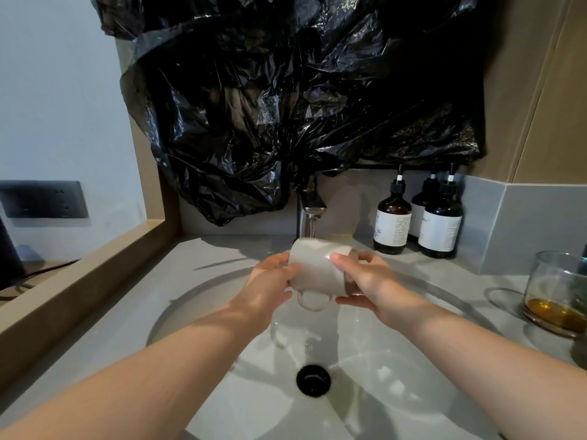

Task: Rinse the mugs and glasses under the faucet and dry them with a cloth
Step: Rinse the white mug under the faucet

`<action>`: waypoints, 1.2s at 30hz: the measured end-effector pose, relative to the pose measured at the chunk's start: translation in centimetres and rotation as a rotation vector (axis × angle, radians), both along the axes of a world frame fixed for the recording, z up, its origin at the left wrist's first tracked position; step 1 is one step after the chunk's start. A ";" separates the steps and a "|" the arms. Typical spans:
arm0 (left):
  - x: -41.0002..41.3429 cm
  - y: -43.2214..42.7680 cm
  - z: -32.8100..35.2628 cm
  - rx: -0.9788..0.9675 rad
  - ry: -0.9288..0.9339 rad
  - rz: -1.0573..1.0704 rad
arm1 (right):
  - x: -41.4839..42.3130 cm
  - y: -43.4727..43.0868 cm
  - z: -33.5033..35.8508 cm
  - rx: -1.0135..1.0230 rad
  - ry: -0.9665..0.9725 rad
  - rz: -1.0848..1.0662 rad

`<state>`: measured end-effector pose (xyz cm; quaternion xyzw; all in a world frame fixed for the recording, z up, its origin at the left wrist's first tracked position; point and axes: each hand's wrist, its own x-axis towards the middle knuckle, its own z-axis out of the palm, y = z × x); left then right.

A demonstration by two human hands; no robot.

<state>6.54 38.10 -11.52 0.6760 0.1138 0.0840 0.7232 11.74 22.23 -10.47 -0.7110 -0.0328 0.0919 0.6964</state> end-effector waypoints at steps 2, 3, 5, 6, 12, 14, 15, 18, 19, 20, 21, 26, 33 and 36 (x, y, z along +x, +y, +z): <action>0.1 0.2 -0.1 -0.013 0.007 0.018 | -0.3 0.4 0.2 -0.069 -0.103 -0.018; 0.1 0.3 0.0 -0.015 0.020 0.033 | -0.4 0.6 0.2 -0.122 -0.170 -0.033; 0.2 0.5 0.1 -0.022 0.053 0.060 | -0.5 0.8 0.3 -0.240 -0.313 -0.039; 0.3 0.7 0.1 -0.028 0.062 0.066 | -0.5 0.8 0.4 -0.281 -0.363 -0.022; 0.4 1.3 0.0 -0.135 0.073 0.038 | -0.4 0.5 0.3 -0.286 -0.450 0.141; 0.3 1.3 0.1 -0.149 0.058 0.033 | -0.1 0.3 0.3 -0.264 -0.449 0.170; 0.2 1.2 0.1 -0.146 0.047 0.036 | 0.0 0.2 0.2 -0.261 -0.442 0.185; -0.1 0.5 -0.1 -0.096 0.019 0.058 | 0.0 0.2 -0.2 -0.250 -0.310 0.148; -0.1 0.2 -0.2 -0.062 0.014 0.064 | -0.1 0.1 -0.1 -0.248 -0.228 0.122; -0.1 0.0 -0.3 -0.029 0.009 0.069 | -0.4 0.1 0.2 -0.270 -0.142 0.112; -0.1 -0.2 -0.3 -0.004 0.002 0.073 | -0.7 0.1 0.4 -0.308 -0.068 0.121; -0.1 -0.1 -0.2 0.071 -0.011 0.058 | -1.0 0.3 0.2 -0.171 0.114 0.164; 0.0 0.4 -0.4 0.068 0.045 0.016 | -0.5 0.5 -0.2 -0.187 -0.172 0.038; 0.0 0.4 -0.2 0.003 0.026 0.022 | -0.6 0.6 -0.4 -0.274 -0.362 0.062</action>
